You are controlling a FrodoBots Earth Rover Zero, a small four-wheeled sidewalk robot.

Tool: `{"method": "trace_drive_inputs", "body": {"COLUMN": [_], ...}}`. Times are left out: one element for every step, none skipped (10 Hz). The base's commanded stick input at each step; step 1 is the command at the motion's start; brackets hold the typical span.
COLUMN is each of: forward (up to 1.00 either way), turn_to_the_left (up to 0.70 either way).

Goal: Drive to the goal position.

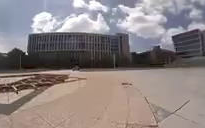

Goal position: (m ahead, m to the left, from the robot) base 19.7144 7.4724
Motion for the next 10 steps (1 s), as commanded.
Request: {"method": "trace_drive_inputs", "body": {"forward": [0.7, 0.7, 0.7, 0.7, 0.7, 0.7, 0.7, 0.7, 0.7, 0.7], "turn_to_the_left": [0.0, 0.0, 0.0, 0.0, 0.03, 0.0, 0.0, 0.05, 0.01, 0.0]}}
